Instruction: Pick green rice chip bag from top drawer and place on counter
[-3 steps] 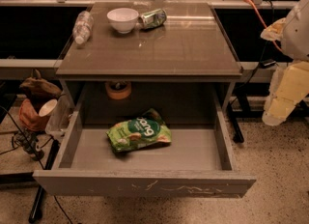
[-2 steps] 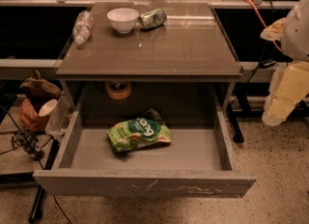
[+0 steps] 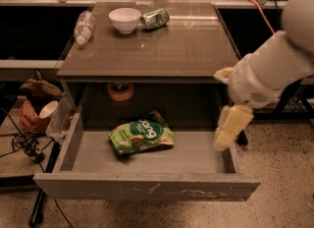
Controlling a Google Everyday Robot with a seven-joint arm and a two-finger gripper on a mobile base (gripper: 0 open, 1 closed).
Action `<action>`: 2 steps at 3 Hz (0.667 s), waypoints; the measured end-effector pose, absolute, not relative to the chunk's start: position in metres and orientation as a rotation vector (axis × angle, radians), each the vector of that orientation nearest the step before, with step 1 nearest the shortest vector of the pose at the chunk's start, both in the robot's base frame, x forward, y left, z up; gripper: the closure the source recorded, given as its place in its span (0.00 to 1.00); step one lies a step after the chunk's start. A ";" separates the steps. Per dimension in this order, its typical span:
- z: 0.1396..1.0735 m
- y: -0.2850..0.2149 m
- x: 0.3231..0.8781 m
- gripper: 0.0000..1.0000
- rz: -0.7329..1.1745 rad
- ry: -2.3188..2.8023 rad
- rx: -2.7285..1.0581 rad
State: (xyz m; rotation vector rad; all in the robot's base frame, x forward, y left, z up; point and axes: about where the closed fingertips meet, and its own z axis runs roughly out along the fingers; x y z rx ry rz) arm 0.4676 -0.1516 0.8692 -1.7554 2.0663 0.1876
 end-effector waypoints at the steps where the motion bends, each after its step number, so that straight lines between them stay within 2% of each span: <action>1: 0.816 -0.106 0.497 0.00 0.277 1.950 -1.762; 2: 0.819 -0.103 0.508 0.00 0.249 1.932 -1.732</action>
Offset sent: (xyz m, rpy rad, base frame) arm 0.0239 0.0385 -0.0451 0.0791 -0.0175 0.0578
